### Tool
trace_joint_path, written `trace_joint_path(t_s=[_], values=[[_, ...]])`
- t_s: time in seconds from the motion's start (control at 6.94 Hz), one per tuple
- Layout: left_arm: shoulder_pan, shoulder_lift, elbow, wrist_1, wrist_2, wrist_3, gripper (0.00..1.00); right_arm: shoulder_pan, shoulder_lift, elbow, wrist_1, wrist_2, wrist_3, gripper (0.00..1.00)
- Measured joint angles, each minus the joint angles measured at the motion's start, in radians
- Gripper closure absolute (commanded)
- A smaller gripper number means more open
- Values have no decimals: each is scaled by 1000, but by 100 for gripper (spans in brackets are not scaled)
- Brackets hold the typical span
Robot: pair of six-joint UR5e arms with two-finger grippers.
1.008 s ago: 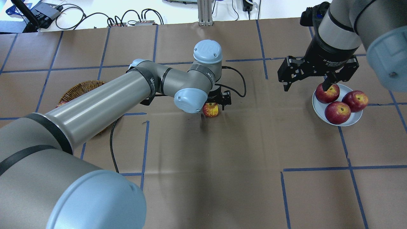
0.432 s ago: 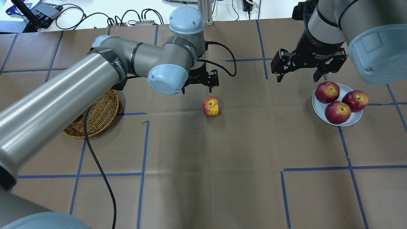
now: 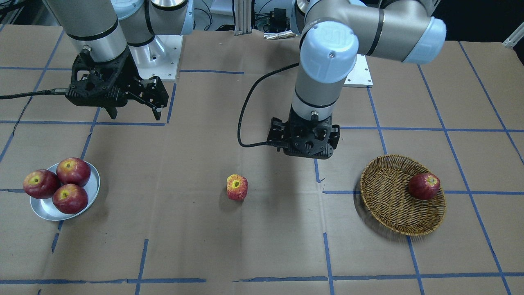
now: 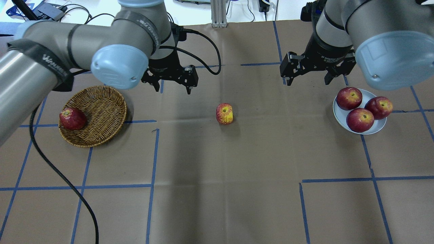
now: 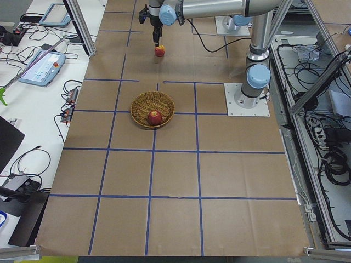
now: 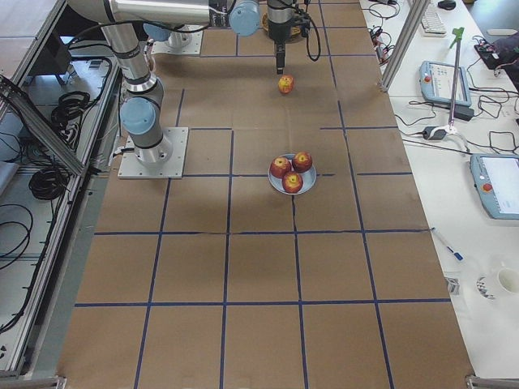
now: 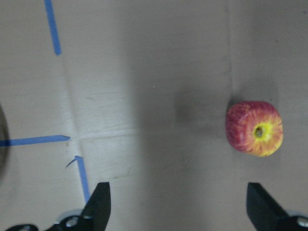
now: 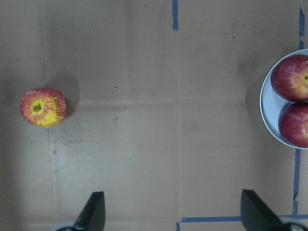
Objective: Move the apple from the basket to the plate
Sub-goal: 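Open and raise the left gripper while the right gripper moves toward the apple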
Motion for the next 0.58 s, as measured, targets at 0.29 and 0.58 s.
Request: trace_joint_path(t_s=[0.29,0.58], values=[[63,129,-16,-105,-2,47,1,12,33,0,-35,48,46,0],[119,229,-21,-225,-1,76,1,79,87,-3,-123,61,90,0]])
